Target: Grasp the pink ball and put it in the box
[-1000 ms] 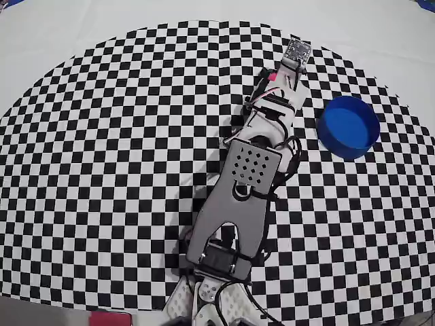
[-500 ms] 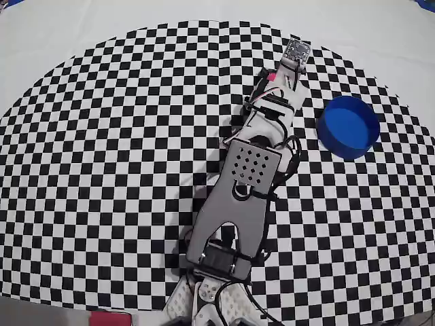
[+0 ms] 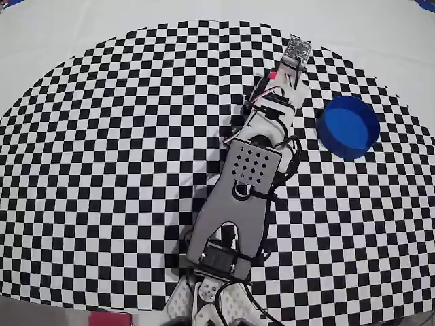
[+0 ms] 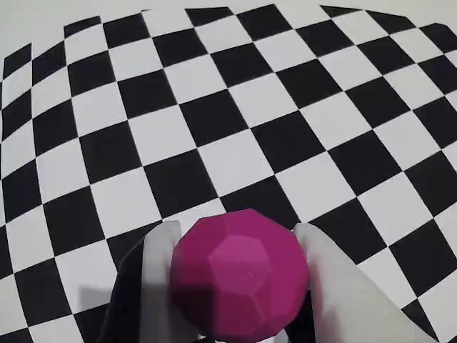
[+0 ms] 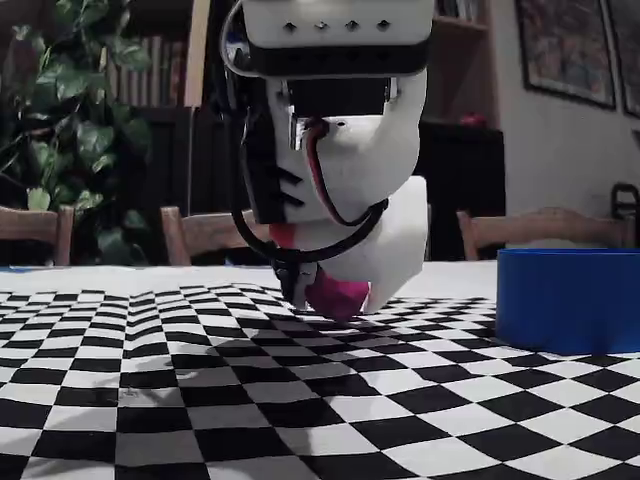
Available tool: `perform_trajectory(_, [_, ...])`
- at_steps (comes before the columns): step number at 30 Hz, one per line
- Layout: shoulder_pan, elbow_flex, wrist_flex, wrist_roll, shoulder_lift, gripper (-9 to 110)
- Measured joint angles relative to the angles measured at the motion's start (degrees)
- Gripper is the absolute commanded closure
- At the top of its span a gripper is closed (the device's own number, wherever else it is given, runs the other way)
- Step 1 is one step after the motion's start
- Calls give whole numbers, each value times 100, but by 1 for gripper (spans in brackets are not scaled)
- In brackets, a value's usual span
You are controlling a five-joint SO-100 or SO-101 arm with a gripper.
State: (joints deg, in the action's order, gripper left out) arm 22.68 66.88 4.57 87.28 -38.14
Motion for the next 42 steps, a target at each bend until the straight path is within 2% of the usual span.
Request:
perform_trajectory(12, [62,193,0,0,-237,101])
perform_trajectory(42, [527,2628,0,0,-3094,101])
